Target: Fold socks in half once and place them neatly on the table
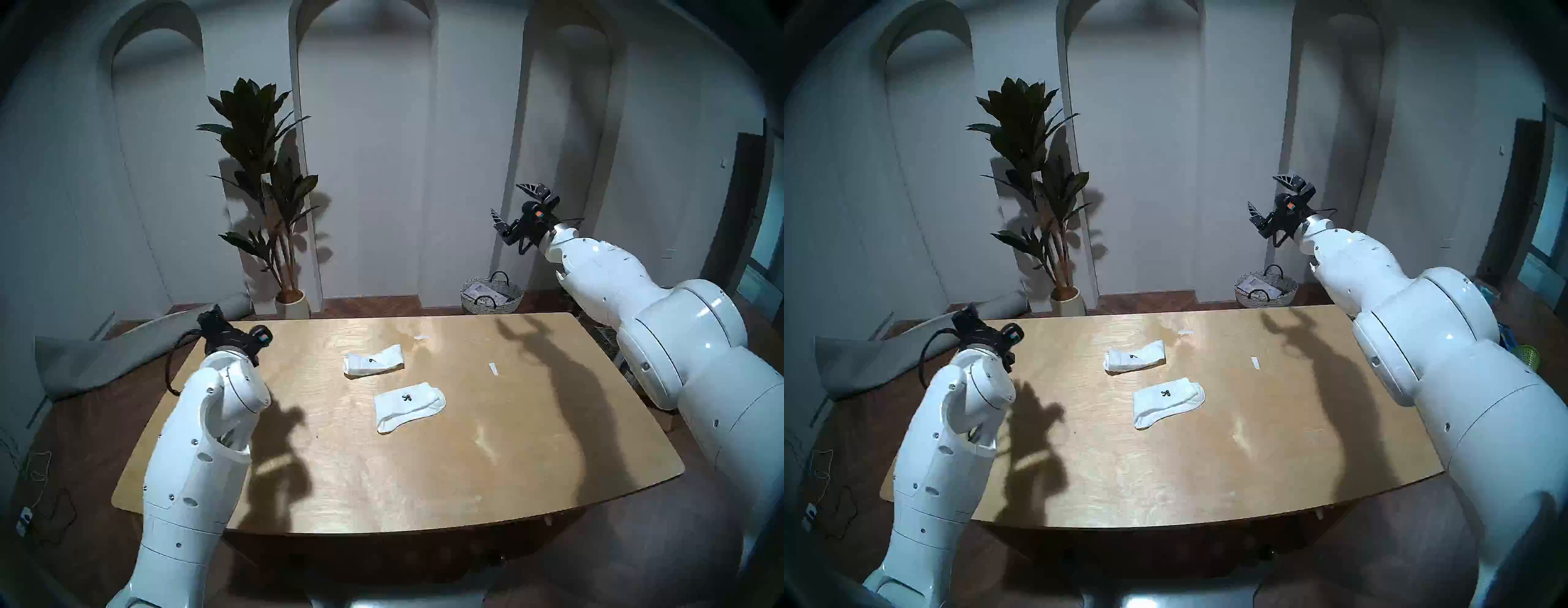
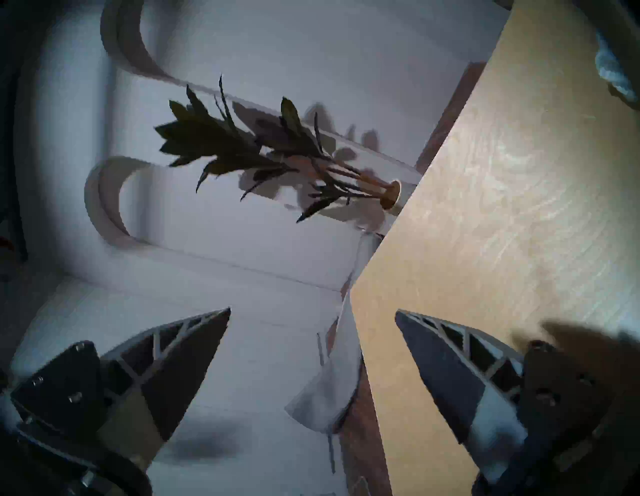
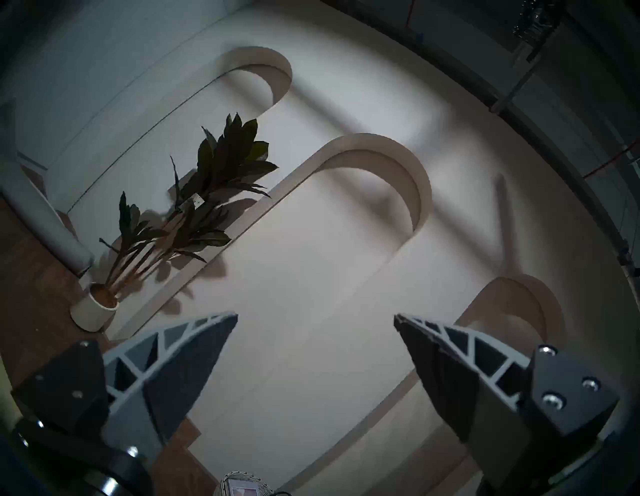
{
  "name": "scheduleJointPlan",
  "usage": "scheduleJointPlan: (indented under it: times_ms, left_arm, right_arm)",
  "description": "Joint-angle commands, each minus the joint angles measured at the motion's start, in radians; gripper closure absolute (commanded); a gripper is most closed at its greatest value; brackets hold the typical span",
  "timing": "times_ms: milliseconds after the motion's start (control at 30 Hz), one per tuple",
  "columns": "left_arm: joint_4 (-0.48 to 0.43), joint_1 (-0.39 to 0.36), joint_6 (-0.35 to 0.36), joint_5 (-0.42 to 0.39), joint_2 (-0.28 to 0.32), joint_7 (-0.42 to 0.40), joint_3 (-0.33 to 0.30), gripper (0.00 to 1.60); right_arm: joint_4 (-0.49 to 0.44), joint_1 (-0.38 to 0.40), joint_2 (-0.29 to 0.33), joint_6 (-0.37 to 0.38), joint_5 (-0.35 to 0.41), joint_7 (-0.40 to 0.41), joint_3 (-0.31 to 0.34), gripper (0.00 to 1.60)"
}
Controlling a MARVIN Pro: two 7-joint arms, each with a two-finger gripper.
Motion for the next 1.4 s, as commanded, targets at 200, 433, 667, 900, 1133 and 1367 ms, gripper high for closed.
scheduleJointPlan:
  times_ms: [200,433,667,900,1133,1367]
  left_arm:
    - [-0.004,-0.035,0.063,-0.190,-0.063,-0.065,-0.212,0.00]
    - [0.005,-0.049,0.094,-0.283,-0.100,-0.109,-0.291,0.00]
    - [0.014,-0.064,0.122,-0.385,-0.143,-0.161,-0.358,0.00]
    - [-0.001,-0.093,0.136,-0.491,-0.184,-0.218,-0.409,0.00]
    - [-0.014,-0.128,0.146,-0.595,-0.229,-0.267,-0.449,0.00]
    - [-0.026,-0.173,0.141,-0.709,-0.287,-0.315,-0.476,0.00]
  right_arm:
    - [0.012,-0.001,-0.001,0.006,0.046,-0.012,0.050,0.00]
    - [0.022,-0.044,-0.010,0.014,0.083,-0.020,0.095,0.00]
    - [0.024,-0.077,-0.029,0.036,0.120,-0.024,0.140,0.00]
    - [0.024,-0.104,-0.047,0.060,0.161,-0.027,0.187,0.00]
    - [0.024,-0.135,-0.081,0.089,0.204,-0.027,0.235,0.00]
    - [0.011,-0.139,-0.127,0.126,0.251,-0.023,0.287,0.00]
